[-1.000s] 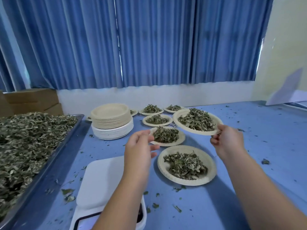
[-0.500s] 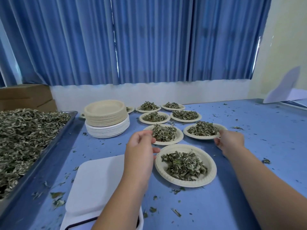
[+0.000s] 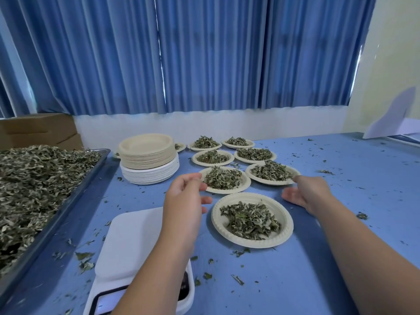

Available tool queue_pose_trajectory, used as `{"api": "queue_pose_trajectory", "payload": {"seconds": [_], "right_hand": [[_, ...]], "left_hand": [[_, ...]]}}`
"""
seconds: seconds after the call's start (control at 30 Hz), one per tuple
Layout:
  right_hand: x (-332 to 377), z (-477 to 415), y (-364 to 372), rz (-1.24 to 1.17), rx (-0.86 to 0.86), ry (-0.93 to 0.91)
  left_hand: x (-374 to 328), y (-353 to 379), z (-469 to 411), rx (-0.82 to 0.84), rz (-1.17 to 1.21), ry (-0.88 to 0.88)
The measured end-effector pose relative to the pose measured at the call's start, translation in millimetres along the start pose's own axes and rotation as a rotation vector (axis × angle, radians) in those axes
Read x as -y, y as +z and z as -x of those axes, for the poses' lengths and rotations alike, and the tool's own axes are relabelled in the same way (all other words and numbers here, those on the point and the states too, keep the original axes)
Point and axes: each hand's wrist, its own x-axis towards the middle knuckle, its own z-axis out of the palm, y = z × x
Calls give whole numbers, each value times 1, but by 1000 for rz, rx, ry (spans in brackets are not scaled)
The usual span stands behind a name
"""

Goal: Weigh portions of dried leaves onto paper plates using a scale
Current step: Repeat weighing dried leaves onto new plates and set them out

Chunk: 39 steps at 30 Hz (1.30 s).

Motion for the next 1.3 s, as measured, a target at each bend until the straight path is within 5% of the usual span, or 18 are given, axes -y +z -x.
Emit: {"api": "queue_pose_trajectory", "payload": {"seconds": [0.17, 0.43, 0.6, 0.77, 1.0, 1.3], "right_hand": [[3, 10, 4, 286, -79, -275], [16, 76, 56, 424, 217, -741], [4, 128, 85, 440, 483, -841], [-5, 149, 117, 400, 577, -809], [37, 135, 204, 1050, 530, -1232], [66, 117, 292, 1528, 547, -1068]], "left_hand": [[-15, -17, -2, -64, 43, 54], [-38, -109, -23, -228, -214, 212], [-12, -161, -30, -332, -381, 169], [13, -174, -48, -269, -392, 61], [24, -173, -55, -224, -460, 16], [29, -165, -57, -198, -577, -19]]}}
